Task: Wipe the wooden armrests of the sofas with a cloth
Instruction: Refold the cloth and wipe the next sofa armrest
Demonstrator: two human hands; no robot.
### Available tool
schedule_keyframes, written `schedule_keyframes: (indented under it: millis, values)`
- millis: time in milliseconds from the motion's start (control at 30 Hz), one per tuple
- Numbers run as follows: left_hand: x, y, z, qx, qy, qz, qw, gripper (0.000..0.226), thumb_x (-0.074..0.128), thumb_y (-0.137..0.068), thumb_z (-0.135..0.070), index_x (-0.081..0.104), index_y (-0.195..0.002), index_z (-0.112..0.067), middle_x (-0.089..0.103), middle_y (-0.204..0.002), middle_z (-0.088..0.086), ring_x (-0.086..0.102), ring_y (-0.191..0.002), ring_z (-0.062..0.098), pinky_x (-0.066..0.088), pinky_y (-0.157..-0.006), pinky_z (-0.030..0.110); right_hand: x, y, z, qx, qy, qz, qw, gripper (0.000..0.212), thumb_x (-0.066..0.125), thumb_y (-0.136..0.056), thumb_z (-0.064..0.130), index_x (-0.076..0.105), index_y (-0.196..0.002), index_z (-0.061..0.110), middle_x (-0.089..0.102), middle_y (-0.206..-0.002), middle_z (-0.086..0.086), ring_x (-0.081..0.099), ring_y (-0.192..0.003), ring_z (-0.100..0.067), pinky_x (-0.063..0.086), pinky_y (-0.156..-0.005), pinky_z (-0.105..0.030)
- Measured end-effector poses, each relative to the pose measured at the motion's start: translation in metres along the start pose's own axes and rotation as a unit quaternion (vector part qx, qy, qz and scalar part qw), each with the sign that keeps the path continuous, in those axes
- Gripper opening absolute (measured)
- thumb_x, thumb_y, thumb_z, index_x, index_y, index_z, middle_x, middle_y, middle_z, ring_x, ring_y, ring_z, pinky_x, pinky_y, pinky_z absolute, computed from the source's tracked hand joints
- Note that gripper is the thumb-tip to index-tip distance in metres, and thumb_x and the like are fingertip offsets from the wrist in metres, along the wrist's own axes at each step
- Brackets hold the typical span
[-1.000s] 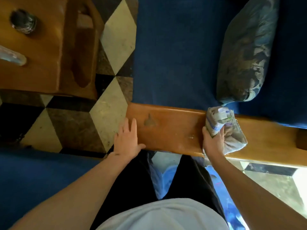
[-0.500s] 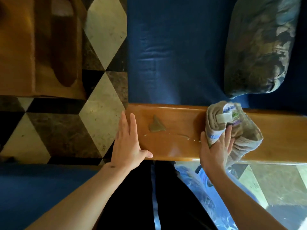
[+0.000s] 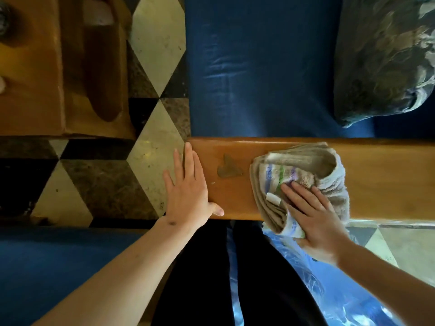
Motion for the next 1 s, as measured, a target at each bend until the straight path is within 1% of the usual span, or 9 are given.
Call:
schedule_keyframes:
  millis: [167,333,400,533,600,667,833,900,1000]
  values:
    - [-0.005,0.000,-0.005,0.025,-0.045,-0.005,0.999,0.166,0.076,-0.048,-0.084,-0.008,-0.157,0.008,-0.021,-0.167,0.021,-0.008,-0.158,0.036,0.017,-0.126,0.052,-0.025,0.023,-0.049,-0.046,-0.007,0.011,0.999,0.054,0.046,-0.097,0.042,0.047,-0.148,0.025,0.043,-0.158,-0.002,0.028,-0.153,-0.018,0.018,-0.125,-0.044]
    - [-0.005,0.000,-0.004,0.035,-0.036,-0.015,0.999,0.167,0.075,-0.045,-0.085,-0.006,-0.157,0.009,-0.020,-0.167,0.023,-0.001,-0.158,0.036,0.015,-0.125,0.039,-0.043,0.043,-0.095,0.184,-0.043,-0.081,0.979,0.071,0.050,-0.080,0.038,0.042,-0.149,0.022,0.053,-0.149,-0.019,0.032,-0.149,-0.026,0.010,-0.126,-0.035]
    - [-0.004,-0.001,-0.006,0.028,-0.027,-0.013,0.999,0.168,0.077,-0.043,-0.083,-0.006,-0.158,0.007,-0.018,-0.168,0.023,0.002,-0.158,0.035,0.010,-0.122,0.038,-0.041,0.037,-0.078,0.322,-0.080,-0.167,0.928,0.074,0.050,-0.080,0.032,0.045,-0.150,0.010,0.049,-0.153,-0.017,0.036,-0.147,-0.031,0.009,-0.125,-0.032]
    - [-0.004,-0.002,-0.006,0.012,-0.002,-0.004,1.000,0.172,0.082,-0.041,-0.080,-0.013,-0.157,0.004,-0.019,-0.169,0.019,-0.001,-0.158,0.033,0.003,-0.117,0.036,-0.028,-0.017,-0.014,0.572,-0.154,-0.300,0.748,0.075,0.056,-0.081,0.027,0.042,-0.154,0.012,0.037,-0.163,-0.009,0.030,-0.153,-0.029,0.009,-0.125,-0.043]
    - [-0.003,-0.003,-0.006,0.008,0.002,-0.004,1.000,0.173,0.082,-0.041,-0.079,-0.016,-0.157,0.004,-0.021,-0.168,0.019,-0.002,-0.158,0.033,0.003,-0.119,0.036,-0.024,-0.043,0.005,0.645,-0.179,-0.309,0.676,0.074,0.059,-0.085,0.025,0.040,-0.156,0.016,0.031,-0.167,-0.005,0.023,-0.156,-0.026,0.008,-0.126,-0.048]
    - [-0.003,-0.002,-0.005,0.007,0.002,-0.008,1.000,0.173,0.081,-0.041,-0.080,-0.017,-0.157,0.002,-0.021,-0.168,0.018,-0.004,-0.158,0.033,0.007,-0.121,0.037,-0.020,-0.057,0.016,0.670,-0.194,-0.310,0.646,0.073,0.057,-0.089,0.026,0.036,-0.158,0.019,0.026,-0.169,-0.002,0.018,-0.157,-0.023,0.005,-0.126,-0.050]
    - [-0.002,-0.001,-0.002,0.015,0.013,-0.017,1.000,0.171,0.082,-0.043,-0.078,-0.018,-0.157,0.000,-0.022,-0.169,0.014,-0.010,-0.157,0.029,0.012,-0.122,0.037,-0.017,-0.080,0.038,0.674,-0.223,-0.310,0.632,0.070,0.054,-0.094,0.029,0.031,-0.160,0.020,0.022,-0.171,-0.002,0.014,-0.158,-0.023,0.003,-0.126,-0.050]
    - [-0.002,-0.002,-0.002,0.012,0.019,-0.019,1.000,0.170,0.084,-0.043,-0.077,-0.018,-0.158,-0.001,-0.022,-0.169,0.013,-0.011,-0.157,0.028,0.012,-0.122,0.037,-0.016,-0.090,0.050,0.646,-0.207,-0.287,0.676,0.072,0.054,-0.093,0.032,0.032,-0.160,0.017,0.023,-0.170,-0.005,0.017,-0.157,-0.027,0.006,-0.125,-0.052]
    - [-0.001,-0.002,-0.002,0.010,0.028,-0.022,0.999,0.170,0.086,-0.045,-0.074,-0.018,-0.158,-0.003,-0.022,-0.169,0.011,-0.011,-0.157,0.027,0.016,-0.122,0.038,-0.012,-0.099,0.068,0.531,-0.175,-0.233,0.795,0.075,0.049,-0.089,0.041,0.033,-0.159,0.019,0.028,-0.168,-0.005,0.021,-0.156,-0.027,0.007,-0.125,-0.050]
Point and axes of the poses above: each hand's wrist, its own y-axis away from the middle knuckle, its own x-axis out of the palm, z = x × y, the point moved 4 cm from there along -y, towards the middle knuckle
